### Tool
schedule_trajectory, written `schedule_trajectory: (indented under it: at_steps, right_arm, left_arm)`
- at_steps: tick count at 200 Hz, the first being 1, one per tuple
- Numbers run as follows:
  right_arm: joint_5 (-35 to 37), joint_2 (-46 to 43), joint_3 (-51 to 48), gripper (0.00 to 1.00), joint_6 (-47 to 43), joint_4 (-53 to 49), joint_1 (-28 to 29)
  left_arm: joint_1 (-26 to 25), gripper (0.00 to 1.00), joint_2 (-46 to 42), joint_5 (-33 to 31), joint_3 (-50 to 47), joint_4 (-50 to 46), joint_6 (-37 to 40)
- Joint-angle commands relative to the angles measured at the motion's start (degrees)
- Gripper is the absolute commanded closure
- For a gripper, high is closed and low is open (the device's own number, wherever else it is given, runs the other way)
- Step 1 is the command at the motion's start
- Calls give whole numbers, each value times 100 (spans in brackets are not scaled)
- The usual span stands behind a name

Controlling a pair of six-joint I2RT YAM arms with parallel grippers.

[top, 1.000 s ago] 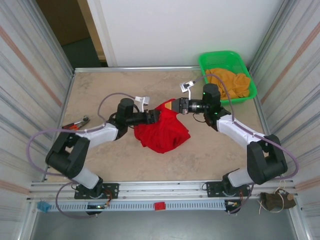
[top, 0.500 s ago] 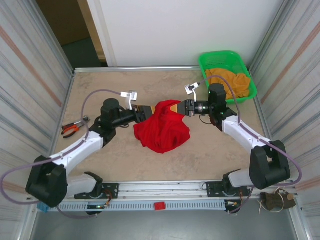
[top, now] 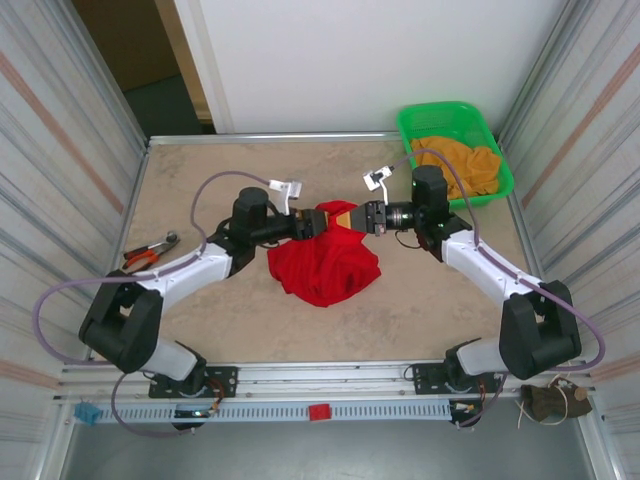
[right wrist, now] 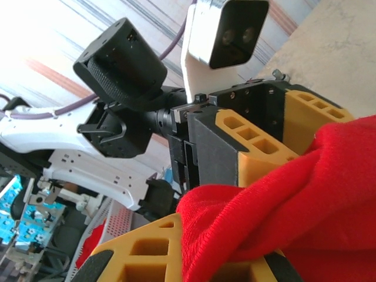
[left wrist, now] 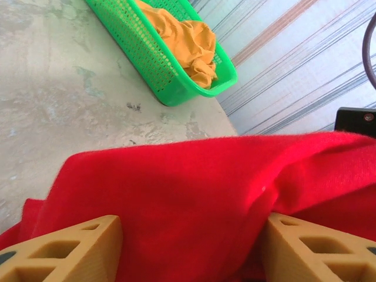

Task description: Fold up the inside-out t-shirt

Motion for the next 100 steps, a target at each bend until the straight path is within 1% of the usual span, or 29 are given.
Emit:
schedule_trajectory:
  at_steps: [1,7,13,18,27,30,37,53,65,80,94,100]
  right_arm:
    - [-70,-35,196,100,-177,-41,42]
    - [-50,-55,192,100,-196,-66,5]
    - [-36,-72,179,100,-206,-72,-43]
    - [-26,-85,158,100,-205,-70,-97]
    - [-17,-136,114,100,-198,-62,-228]
    - [-13,-156,95,100,-198,-62,-275]
    - [1,-185,54,100,-191,-54,-378]
    - [-55,-187,-48,100,-187,-66,-591]
    - [10,-149,-146,100,-273,-177,-695]
    - [301,-28,-175,100,-661,-683,-745]
    - [616,217,-162,100,-922,-992,-734]
    - [721,354,-158,92,-903,-978,-742]
  left_arm:
    - [-145,39,263,34,327,-47,281]
    - [-167,43,369,131,370,-41,300]
    - [-178,49,474,279,419,-19,302]
    - [-179,58,554,422,443,24,288]
    - [-143,79,665,674,462,131,215]
    - [-125,84,686,752,455,182,185]
    - [-64,100,702,941,438,305,94]
    - [106,100,477,1082,220,724,-189]
    - [279,100,192,1171,6,1148,-547]
    - [466,100,-156,1356,-172,1579,-947]
    - [539,100,-428,1545,-181,1630,-1094]
    - [542,100,-509,1625,-165,1632,-1115]
